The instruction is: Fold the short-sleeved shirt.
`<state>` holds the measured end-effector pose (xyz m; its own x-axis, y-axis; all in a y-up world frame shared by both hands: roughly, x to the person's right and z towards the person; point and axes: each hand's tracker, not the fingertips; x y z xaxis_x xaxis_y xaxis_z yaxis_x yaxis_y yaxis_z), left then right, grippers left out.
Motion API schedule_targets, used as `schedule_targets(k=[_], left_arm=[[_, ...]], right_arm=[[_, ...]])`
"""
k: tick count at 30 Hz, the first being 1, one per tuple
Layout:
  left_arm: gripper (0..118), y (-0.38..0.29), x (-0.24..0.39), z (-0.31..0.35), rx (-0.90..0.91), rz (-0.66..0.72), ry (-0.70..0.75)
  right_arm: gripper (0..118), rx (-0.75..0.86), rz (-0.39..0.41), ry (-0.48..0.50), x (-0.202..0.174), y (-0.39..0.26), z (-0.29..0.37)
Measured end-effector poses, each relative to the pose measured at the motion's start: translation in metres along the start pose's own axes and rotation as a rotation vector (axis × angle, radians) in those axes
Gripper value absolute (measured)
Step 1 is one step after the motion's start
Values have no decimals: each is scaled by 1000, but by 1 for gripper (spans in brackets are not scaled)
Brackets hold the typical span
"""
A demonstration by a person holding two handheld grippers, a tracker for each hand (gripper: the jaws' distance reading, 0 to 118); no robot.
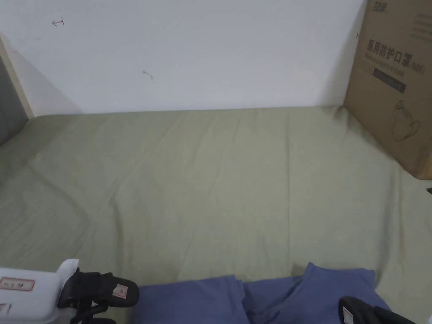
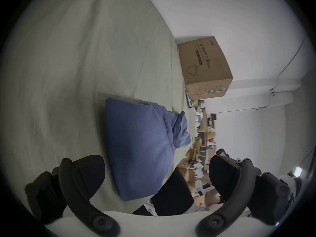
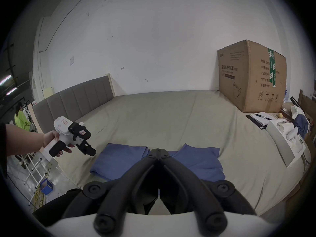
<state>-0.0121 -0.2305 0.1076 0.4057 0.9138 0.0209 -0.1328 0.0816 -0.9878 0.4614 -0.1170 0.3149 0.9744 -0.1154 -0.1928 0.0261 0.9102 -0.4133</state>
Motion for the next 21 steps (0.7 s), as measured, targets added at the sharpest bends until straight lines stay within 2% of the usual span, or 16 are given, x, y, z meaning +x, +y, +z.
schedule_targets(k=[4, 5, 8, 11, 12, 13, 14, 16, 19, 21], left_arm=[[118, -8, -39, -50, -71, 109, -87], [118, -5, -46, -52, -79, 127, -152], [118, -8, -22, -94, -13, 78, -246], [117, 7, -34, -102, -52, -5, -170], [107, 9, -33, -100, -52, -29, -143], [52, -3, -19, -104, -39, -32, -123], [13, -5, -19, -101, -11, -15, -82], [13, -12, -14, -100, 25, -40, 121], [13, -11, 0, -83, -23, -54, 193], [13, -9, 19, -59, -5, -109, 325]], right_arm=[[0, -26, 36, 5, -10, 4, -7], [0, -30, 40, 6, -11, 4, -8], [0, -42, 45, 14, -17, 5, -13], [0, -71, 39, 18, -22, 4, -17], [0, -77, 31, 28, -23, 5, -17], [0, -75, 27, 34, -24, 4, -16], [0, -71, 26, 39, -25, 4, -13], [0, -68, 31, 44, -27, 2, -11], [0, -69, 35, 52, -27, 2, -10], [0, -63, 30, 58, -25, 2, -8]])
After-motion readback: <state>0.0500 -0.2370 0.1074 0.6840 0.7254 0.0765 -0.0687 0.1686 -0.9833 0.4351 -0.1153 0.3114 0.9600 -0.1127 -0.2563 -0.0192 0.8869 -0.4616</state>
